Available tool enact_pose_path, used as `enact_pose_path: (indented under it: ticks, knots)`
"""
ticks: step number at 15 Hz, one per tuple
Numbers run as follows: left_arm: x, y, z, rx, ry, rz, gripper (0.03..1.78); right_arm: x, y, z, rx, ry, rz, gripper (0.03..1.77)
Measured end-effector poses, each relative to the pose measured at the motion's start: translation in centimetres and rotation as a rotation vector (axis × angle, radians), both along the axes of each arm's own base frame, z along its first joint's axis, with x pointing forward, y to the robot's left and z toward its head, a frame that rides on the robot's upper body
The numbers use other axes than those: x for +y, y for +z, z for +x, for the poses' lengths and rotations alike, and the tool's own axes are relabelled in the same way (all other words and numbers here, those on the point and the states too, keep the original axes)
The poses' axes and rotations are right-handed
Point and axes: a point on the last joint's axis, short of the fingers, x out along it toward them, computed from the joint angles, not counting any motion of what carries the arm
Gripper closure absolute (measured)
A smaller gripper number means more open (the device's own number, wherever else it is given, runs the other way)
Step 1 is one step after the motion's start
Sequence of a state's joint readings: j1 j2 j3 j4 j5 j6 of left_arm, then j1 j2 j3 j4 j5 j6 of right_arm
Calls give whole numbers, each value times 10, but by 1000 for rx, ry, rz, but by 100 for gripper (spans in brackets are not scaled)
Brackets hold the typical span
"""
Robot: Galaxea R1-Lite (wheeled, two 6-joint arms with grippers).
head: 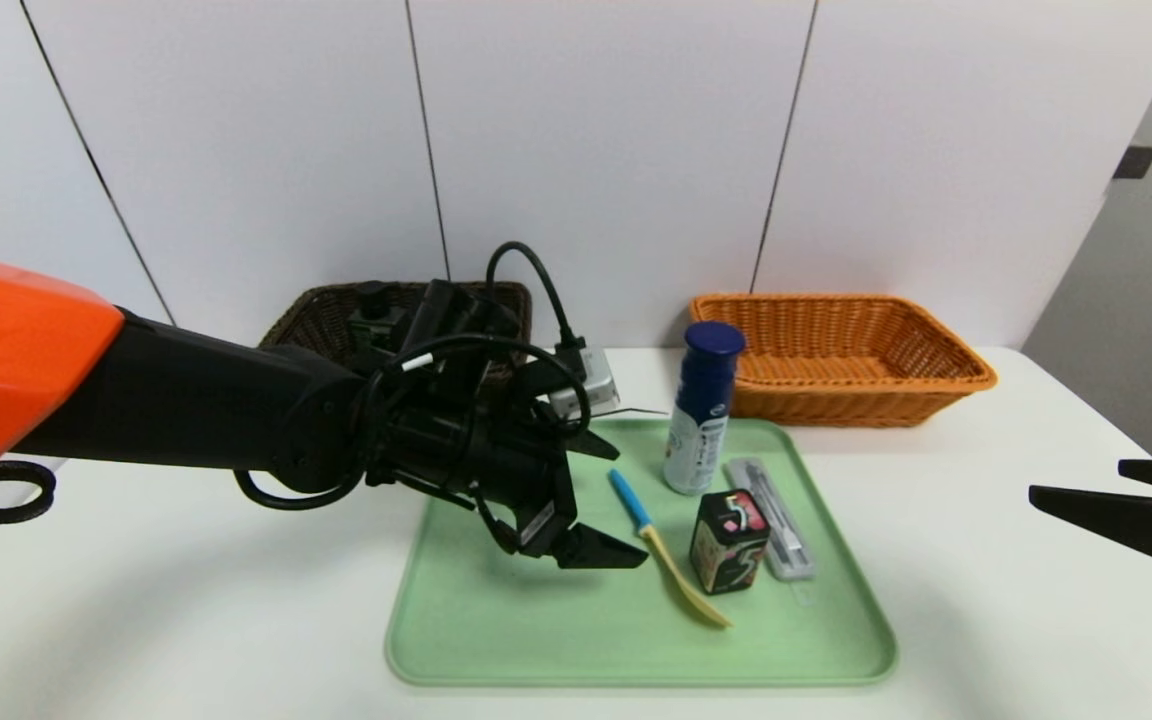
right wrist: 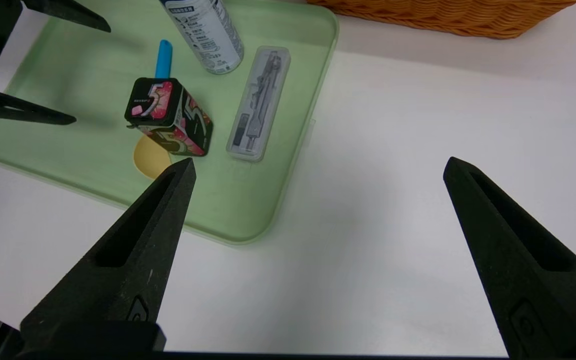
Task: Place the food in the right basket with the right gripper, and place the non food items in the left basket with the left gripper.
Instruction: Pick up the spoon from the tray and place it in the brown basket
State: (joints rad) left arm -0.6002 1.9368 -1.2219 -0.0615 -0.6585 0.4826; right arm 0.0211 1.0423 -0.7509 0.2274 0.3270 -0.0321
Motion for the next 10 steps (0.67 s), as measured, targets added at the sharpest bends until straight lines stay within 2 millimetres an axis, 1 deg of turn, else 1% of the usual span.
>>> enact_pose_path:
  ticks: [2,5,7,10]
  knots:
    - [1,5,-1,107,97,-24,12,0,-3,0,10,1,1,9]
    - [1,11,-2,231,328,-54,12,0,-6,-1,7,-2,1,9]
    - [-7,13,-4,271,474,-70,12,0,-7,0,-32,-2,2,9]
    - [-29,9,-11,255,681,-52,12,0,-10,-1,-34,-3,4,9]
